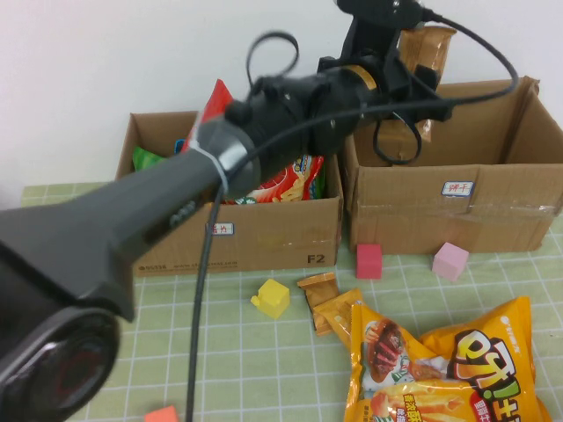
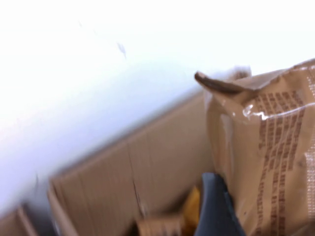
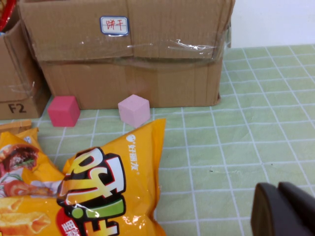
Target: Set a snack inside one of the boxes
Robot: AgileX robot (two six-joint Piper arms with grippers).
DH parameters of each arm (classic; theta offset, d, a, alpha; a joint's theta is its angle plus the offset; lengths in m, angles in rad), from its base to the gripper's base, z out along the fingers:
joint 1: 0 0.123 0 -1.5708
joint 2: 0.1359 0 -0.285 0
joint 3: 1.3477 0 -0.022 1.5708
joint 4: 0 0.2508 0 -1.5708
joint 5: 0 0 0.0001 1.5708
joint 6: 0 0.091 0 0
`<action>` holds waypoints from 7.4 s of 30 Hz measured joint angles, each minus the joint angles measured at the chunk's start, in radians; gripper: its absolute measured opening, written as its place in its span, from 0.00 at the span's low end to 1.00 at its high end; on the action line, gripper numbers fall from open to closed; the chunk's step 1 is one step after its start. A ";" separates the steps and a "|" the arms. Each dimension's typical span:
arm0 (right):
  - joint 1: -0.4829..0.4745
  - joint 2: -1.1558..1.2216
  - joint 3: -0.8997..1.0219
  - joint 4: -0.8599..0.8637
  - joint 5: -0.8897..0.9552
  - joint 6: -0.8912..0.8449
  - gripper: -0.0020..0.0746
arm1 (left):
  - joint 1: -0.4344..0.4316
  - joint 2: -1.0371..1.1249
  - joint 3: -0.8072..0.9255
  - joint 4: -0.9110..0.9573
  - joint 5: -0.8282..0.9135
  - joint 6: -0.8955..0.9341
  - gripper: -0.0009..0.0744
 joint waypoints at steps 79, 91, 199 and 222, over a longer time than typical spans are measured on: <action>0.000 0.000 0.000 0.000 0.000 0.000 0.02 | -0.017 0.112 0.248 -0.087 0.712 0.142 0.71; 0.000 0.000 0.000 0.000 0.000 0.000 0.02 | -0.015 0.112 0.248 -0.088 0.578 0.147 0.85; 0.000 0.000 0.000 0.000 0.000 0.000 0.02 | 0.084 0.072 -0.595 0.101 1.055 0.330 0.02; 0.000 0.000 0.000 0.000 0.000 0.000 0.02 | -0.281 -0.250 -0.454 0.315 1.165 0.251 0.01</action>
